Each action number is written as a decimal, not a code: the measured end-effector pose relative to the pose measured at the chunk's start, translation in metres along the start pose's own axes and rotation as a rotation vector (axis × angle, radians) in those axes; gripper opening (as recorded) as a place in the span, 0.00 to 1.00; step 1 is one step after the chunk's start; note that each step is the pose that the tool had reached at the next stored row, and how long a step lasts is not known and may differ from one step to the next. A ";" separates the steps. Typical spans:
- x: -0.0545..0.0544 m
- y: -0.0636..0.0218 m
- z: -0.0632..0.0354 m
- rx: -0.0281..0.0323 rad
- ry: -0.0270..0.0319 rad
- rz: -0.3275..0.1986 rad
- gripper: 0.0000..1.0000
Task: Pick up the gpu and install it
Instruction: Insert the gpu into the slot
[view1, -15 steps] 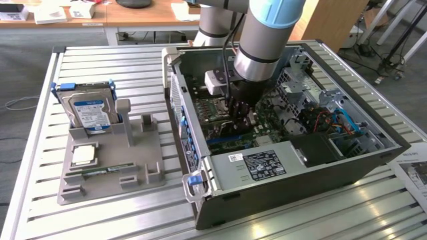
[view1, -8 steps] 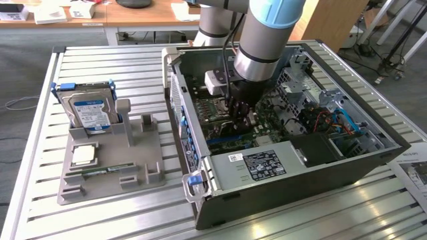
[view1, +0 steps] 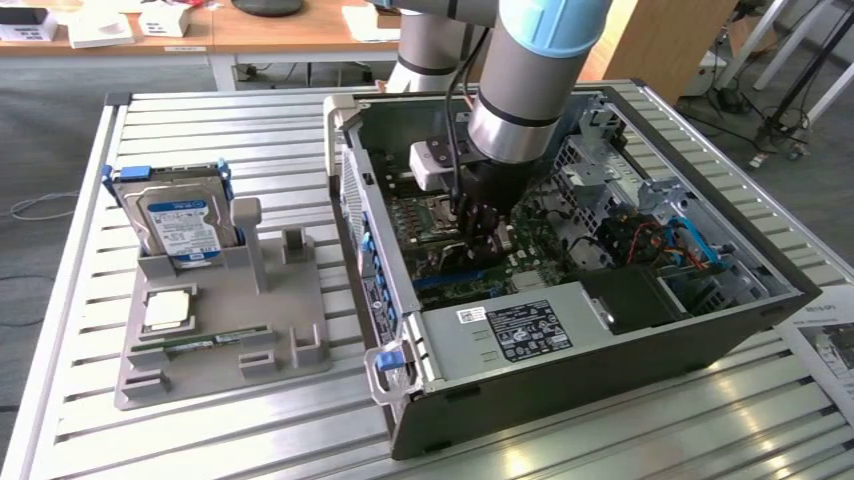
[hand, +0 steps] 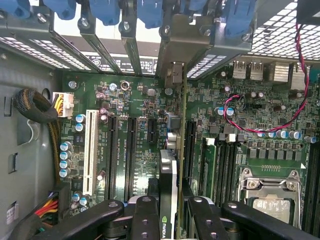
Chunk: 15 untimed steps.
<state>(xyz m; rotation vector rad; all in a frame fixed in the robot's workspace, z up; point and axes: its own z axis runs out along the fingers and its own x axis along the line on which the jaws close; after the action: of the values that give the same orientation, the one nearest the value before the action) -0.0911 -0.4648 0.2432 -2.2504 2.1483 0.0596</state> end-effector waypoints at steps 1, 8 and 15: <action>0.000 0.0000 0.0000 0.0000 -0.0001 0.000 0.27; 0.000 0.0000 0.0001 0.0001 -0.0001 0.000 0.27; 0.000 0.0003 0.0000 0.0013 0.0000 0.000 0.27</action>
<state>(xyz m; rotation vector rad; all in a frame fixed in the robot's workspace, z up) -0.0914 -0.4648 0.2432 -2.2500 2.1475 0.0582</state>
